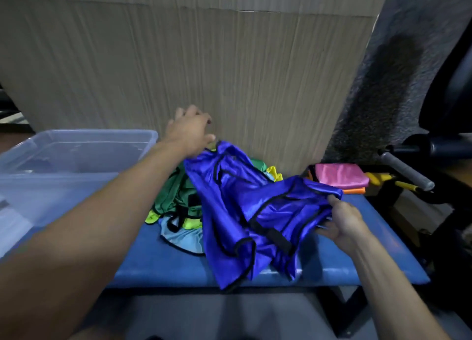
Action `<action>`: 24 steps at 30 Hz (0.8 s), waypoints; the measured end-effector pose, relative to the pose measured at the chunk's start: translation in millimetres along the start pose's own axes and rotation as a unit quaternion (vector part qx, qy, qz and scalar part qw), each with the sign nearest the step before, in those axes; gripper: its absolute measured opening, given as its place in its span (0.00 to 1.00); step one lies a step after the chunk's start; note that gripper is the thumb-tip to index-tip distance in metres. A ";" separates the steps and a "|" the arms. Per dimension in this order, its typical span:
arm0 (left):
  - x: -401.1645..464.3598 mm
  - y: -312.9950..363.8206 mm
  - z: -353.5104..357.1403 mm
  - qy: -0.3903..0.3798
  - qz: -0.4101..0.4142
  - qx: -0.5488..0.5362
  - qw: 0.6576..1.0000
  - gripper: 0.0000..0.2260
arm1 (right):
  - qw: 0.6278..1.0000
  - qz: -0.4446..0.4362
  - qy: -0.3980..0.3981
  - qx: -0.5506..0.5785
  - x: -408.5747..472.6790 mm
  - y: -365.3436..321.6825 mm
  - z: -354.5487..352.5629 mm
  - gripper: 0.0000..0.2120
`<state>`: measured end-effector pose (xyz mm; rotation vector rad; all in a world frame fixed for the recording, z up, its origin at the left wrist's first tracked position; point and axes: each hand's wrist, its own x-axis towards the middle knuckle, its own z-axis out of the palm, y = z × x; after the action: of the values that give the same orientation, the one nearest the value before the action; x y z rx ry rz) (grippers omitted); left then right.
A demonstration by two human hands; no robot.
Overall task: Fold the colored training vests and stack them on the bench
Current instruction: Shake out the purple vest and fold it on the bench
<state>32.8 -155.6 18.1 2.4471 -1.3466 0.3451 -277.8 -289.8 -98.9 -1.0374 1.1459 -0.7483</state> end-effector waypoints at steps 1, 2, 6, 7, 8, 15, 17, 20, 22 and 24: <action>-11.2 0.2 4.1 0.020 0.030 -0.018 0.999 0.17 | 1.000 -0.006 -0.005 -0.009 2.3 1.8 1.1 0.08; -24.3 1.7 8.6 0.015 0.078 -0.071 0.994 0.13 | 0.999 -0.026 -0.005 -0.038 3.1 4.1 2.1 0.18; -101.9 19.4 25.0 -0.261 0.201 -0.184 0.926 0.16 | 0.897 -0.290 0.008 -0.334 3.9 11.6 5.2 0.43; -117.8 20.8 35.0 -0.298 0.203 -0.156 0.920 0.21 | 0.849 -0.353 -0.033 -0.391 3.0 13.0 8.4 0.42; -130.8 20.3 47.3 -0.309 0.205 -0.122 0.921 0.26 | 0.806 -0.382 -0.093 -0.442 -2.3 13.1 15.1 0.41; -163.4 14.2 77.3 -0.244 0.217 0.088 0.941 0.18 | 0.684 -0.409 -0.171 -0.579 -14.7 42.1 50.7 0.08; -162.1 0.1 76.8 -0.208 0.213 -0.008 0.955 0.10 | 0.750 -0.426 -0.141 -0.485 -8.9 35.7 42.8 0.06; -159.7 -17.4 64.3 -0.100 0.174 -0.189 0.961 0.03 | 0.885 -0.401 -0.111 -0.209 -6.6 16.8 27.0 0.10; -157.9 -21.7 52.6 -0.013 0.125 -0.269 0.955 0.05 | 0.929 -0.359 -0.060 -0.067 -1.7 4.9 16.7 0.09; -154.2 -24.1 44.8 0.065 0.089 -0.306 0.946 0.08 | 0.950 -0.309 0.015 -0.037 13.7 6.6 4.1 0.10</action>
<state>-25.3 -42.3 -82.8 1.7703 -1.3669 0.1015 -270.3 -298.5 -109.7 -1.4775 0.8757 -1.2206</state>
